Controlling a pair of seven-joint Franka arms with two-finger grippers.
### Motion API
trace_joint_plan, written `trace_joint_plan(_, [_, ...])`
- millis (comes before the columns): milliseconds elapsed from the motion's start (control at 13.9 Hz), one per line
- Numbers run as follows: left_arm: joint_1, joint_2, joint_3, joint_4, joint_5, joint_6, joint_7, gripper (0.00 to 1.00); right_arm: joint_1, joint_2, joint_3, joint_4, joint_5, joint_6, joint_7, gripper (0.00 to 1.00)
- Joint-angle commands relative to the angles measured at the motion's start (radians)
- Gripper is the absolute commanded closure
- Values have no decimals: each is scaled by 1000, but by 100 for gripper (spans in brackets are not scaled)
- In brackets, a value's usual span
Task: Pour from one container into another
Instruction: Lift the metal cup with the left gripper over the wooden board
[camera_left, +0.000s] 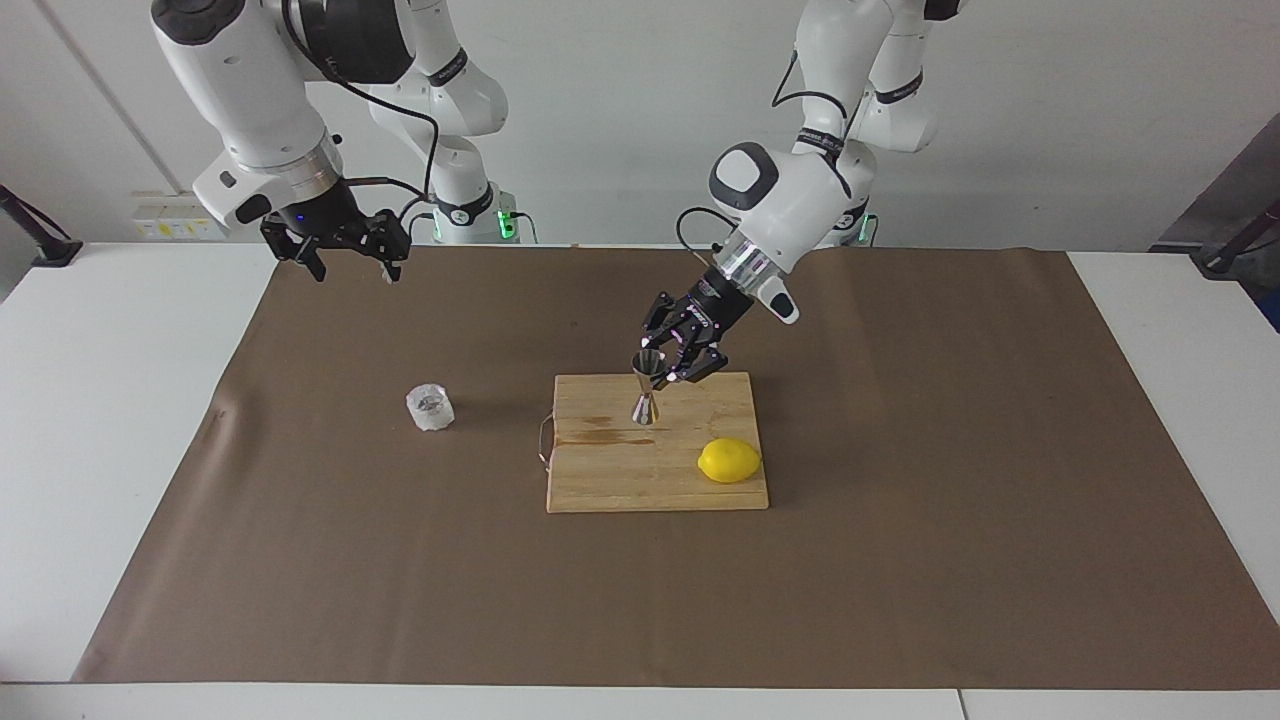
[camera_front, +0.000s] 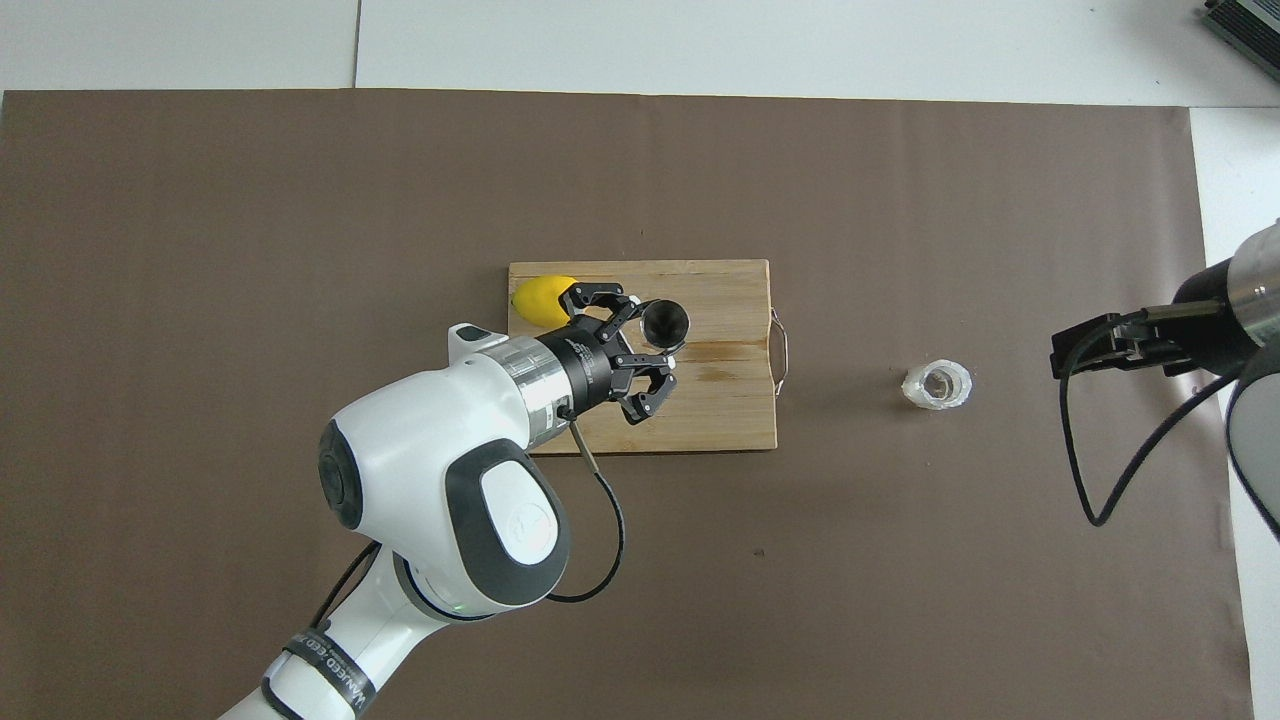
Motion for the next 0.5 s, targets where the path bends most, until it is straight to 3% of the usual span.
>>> trace_joint_plan(0, [-51,88,13,60,-18,84,-13,100,-17,-23,7,-30,27,21,8,0])
trace_joint_plan(215, [-64,138,-30,61,-64,189,-11,100,-17,-23,7,-30,27,21,8,0])
trace_joint_plan(430, [-64,158,-39,71,-61,200,-11,100,-17,-23,7,-30,25,21,8,0])
